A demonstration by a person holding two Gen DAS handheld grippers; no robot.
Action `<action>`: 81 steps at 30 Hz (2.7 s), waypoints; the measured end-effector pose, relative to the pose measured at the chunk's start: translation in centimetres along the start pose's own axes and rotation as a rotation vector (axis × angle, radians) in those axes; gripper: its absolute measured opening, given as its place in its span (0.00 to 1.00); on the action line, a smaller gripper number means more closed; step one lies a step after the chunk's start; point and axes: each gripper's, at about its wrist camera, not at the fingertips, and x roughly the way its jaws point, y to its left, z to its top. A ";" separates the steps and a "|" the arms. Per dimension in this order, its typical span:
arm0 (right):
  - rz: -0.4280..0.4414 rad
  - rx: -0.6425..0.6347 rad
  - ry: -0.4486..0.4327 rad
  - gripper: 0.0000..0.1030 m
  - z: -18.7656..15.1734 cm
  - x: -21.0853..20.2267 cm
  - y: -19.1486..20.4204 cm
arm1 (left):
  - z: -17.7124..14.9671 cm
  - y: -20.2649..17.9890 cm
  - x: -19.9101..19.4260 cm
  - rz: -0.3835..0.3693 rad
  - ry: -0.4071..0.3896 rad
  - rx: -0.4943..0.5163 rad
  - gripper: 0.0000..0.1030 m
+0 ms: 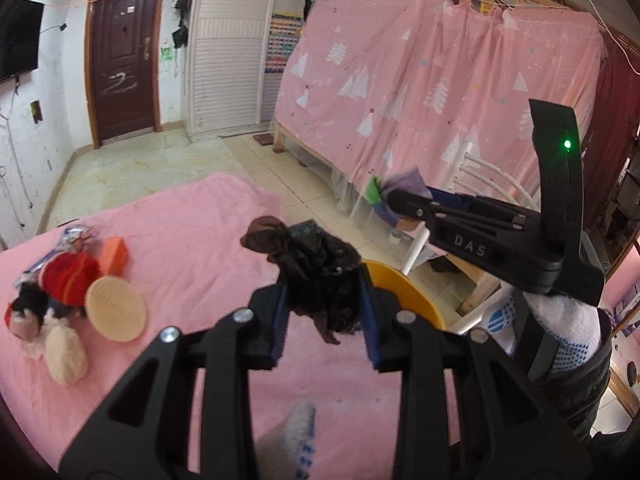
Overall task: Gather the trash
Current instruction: 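Carry the black cloth and purple sock over the orange bucket and release both, then move both tools back over the bed toward the cream plastic bag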
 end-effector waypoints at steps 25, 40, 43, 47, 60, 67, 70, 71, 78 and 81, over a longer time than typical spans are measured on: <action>0.042 0.147 0.009 0.40 -0.2 0.0 -6.4 | 0.4 -3.5 5.6 0.030 0.087 0.033 0.86; 0.121 -0.009 -0.059 0.65 1.5 -1.7 1.9 | -0.5 2.6 -3.8 0.204 -0.086 -0.047 0.90; 0.135 -0.044 -0.058 0.66 1.5 -1.5 4.0 | -0.8 4.5 -4.7 0.234 -0.096 -0.083 0.90; 0.153 -0.075 -0.052 0.66 1.4 -1.0 6.6 | -1.6 7.1 -5.7 0.283 -0.108 -0.122 0.90; 0.223 -0.170 0.023 0.67 1.0 3.1 14.9 | -5.4 15.5 -7.9 0.461 -0.102 -0.262 0.90; 0.241 -0.230 0.074 0.68 0.4 5.1 18.9 | -6.9 17.8 -6.5 0.514 -0.033 -0.294 0.90; 0.248 -0.253 0.094 0.68 0.2 5.8 20.4 | -7.2 18.5 -6.0 0.498 -0.011 -0.313 0.90; 0.251 -0.258 0.100 0.68 0.2 6.1 20.9 | -7.3 18.7 -5.9 0.491 -0.007 -0.318 0.90; 0.272 -0.304 0.143 0.68 -0.4 7.8 23.4 | -7.6 20.4 -4.5 0.393 0.051 -0.369 0.68; 0.273 -0.321 0.157 0.68 -0.5 8.3 24.0 | -7.9 21.0 -4.1 0.345 0.068 -0.394 0.52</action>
